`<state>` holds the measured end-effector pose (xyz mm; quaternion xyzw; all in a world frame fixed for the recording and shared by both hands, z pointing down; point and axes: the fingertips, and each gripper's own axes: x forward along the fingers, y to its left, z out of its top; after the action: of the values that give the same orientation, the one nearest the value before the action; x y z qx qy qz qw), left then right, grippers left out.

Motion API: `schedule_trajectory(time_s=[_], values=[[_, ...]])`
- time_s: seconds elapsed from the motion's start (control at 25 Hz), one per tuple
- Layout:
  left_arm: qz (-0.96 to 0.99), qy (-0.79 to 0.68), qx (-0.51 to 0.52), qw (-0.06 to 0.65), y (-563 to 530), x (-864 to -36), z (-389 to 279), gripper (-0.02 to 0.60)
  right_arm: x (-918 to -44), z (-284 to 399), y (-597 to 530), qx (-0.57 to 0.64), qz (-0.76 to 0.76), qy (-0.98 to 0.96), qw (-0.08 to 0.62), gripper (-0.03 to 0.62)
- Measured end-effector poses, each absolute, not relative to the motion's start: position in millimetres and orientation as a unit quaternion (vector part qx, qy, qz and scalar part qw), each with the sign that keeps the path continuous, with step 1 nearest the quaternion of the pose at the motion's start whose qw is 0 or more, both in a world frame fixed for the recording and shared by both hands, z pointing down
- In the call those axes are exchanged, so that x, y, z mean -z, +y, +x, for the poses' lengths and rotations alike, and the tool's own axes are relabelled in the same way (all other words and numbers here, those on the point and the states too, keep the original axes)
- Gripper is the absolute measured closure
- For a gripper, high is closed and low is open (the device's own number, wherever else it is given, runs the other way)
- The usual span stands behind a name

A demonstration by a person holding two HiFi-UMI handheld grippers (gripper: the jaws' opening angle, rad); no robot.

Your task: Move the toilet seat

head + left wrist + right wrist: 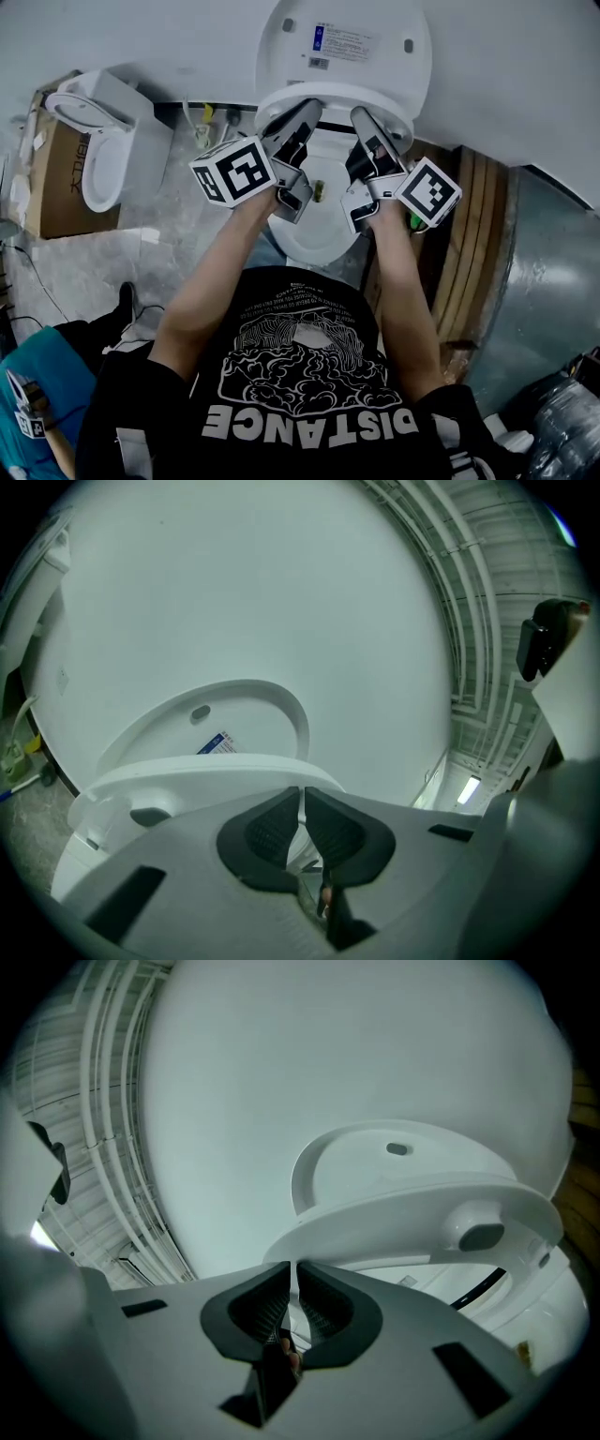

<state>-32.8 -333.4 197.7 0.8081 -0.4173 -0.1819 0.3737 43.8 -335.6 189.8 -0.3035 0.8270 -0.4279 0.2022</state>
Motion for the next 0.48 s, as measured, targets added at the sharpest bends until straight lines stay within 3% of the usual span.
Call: schedule_trajectory(time_s=[0.48], values=[[0.831,-0.406,0.149,0.350,-380,-189,-33,0.552,-181,40,-382,0.409,-0.324,0.827,0.208,0.553]])
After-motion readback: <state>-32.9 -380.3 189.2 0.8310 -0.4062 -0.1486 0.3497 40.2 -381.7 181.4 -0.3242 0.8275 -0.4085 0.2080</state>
